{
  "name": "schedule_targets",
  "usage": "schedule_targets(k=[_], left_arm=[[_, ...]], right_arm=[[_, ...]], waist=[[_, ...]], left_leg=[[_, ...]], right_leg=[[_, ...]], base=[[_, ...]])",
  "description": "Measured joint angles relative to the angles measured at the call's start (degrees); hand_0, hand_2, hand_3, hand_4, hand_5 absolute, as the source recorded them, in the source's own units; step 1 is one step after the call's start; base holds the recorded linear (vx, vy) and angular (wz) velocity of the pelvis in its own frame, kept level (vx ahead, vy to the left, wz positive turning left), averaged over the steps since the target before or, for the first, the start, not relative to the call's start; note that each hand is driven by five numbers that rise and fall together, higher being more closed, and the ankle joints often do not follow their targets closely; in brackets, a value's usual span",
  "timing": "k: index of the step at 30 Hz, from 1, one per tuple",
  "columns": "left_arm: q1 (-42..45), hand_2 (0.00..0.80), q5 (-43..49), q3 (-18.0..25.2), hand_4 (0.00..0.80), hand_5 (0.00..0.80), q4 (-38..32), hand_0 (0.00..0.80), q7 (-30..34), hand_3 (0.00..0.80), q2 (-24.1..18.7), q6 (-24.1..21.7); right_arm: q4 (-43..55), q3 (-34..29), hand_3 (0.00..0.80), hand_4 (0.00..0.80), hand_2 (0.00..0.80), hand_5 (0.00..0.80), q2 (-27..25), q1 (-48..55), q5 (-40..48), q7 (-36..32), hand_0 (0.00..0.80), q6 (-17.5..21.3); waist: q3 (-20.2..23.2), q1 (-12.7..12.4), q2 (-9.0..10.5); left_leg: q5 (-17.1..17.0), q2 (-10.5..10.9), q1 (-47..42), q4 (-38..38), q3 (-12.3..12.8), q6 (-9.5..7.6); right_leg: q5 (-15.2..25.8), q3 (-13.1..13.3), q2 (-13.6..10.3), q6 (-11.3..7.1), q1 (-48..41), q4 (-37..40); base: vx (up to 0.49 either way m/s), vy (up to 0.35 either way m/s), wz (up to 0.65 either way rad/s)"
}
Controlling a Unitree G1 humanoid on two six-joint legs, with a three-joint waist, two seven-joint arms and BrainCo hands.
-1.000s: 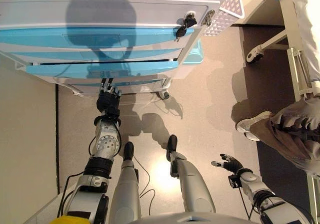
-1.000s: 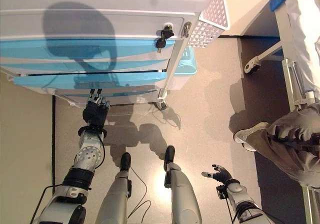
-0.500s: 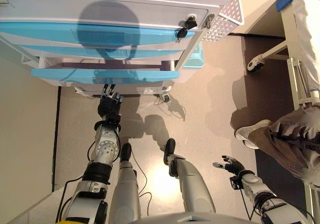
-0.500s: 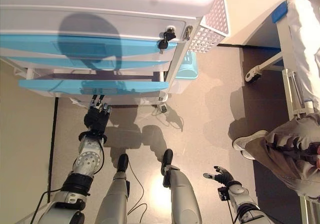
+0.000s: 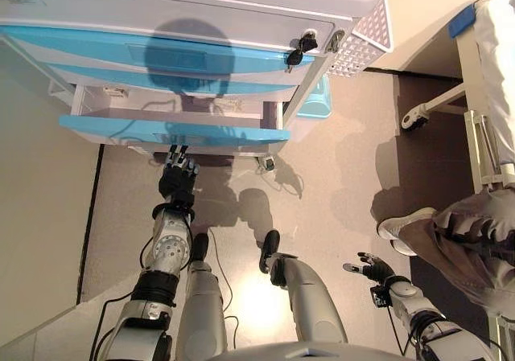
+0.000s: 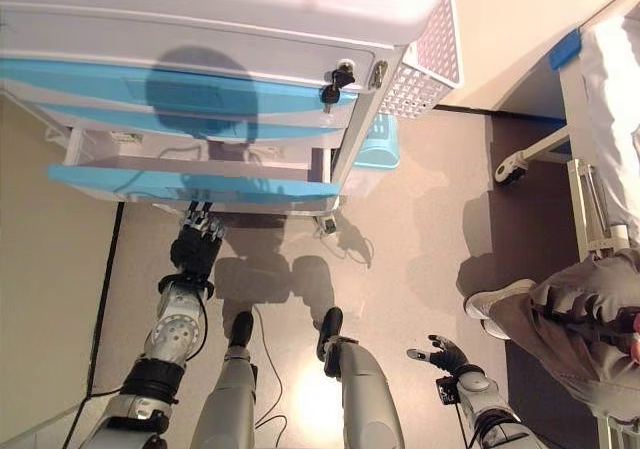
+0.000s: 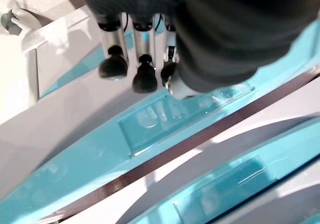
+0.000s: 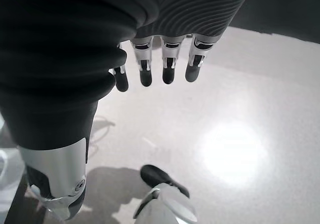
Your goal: Open the drawer and pick up the medicine
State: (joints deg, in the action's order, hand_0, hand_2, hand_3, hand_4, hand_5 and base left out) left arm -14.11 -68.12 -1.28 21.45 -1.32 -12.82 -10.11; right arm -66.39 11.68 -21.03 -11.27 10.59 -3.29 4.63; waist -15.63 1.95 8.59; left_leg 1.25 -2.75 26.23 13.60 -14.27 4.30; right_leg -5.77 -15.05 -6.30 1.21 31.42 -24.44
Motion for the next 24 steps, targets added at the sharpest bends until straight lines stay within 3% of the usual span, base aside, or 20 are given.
schedule_targets(k=[10, 16, 24], left_arm=[[2.61, 0.8, 2.11, -0.03, 0.8, 0.8, 0.0, 0.8, 0.16, 0.8, 0.51, 2.09], [3.15, 0.8, 2.23, -0.5, 0.8, 0.8, 0.0, 0.8, 0.33, 0.8, 0.51, 2.18], [3.93, 0.8, 2.29, -0.87, 0.8, 0.8, -0.09, 0.8, 0.6, 0.8, 0.43, 2.18]], right_arm=[[-0.07, -0.43, 0.0, 0.0, 0.0, 0.0, 0.03, 1.17, 0.0, 0.01, 0.0, -0.07], [-0.11, -0.61, 0.0, 0.0, 0.0, 0.0, 0.03, 1.74, 0.0, 0.03, 0.0, -0.1], [-0.11, -0.61, 0.0, 0.0, 0.0, 0.0, 0.03, 1.83, -0.01, 0.03, 0.0, -0.34]], waist=[[-0.19, -1.53, 0.06], [-0.32, -2.74, 0.16], [-0.37, -2.93, 0.14]], left_leg=[[0.02, -0.6, -1.84, -0.04, -3.2, -0.01], [0.03, -1.21, -1.96, 0.12, -3.55, -0.01], [0.02, -1.19, -1.97, 0.63, -4.05, 0.01]], right_leg=[[-3.21, -2.96, -0.03, 1.7, -1.93, -3.23], [-4.19, -3.94, 0.19, 2.93, -2.14, -4.31], [-4.83, -4.46, 0.08, 2.92, -2.43, -5.21]], base=[[0.02, -0.041, 0.16], [-0.014, -0.037, 0.09], [-0.01, -0.014, 0.04]])
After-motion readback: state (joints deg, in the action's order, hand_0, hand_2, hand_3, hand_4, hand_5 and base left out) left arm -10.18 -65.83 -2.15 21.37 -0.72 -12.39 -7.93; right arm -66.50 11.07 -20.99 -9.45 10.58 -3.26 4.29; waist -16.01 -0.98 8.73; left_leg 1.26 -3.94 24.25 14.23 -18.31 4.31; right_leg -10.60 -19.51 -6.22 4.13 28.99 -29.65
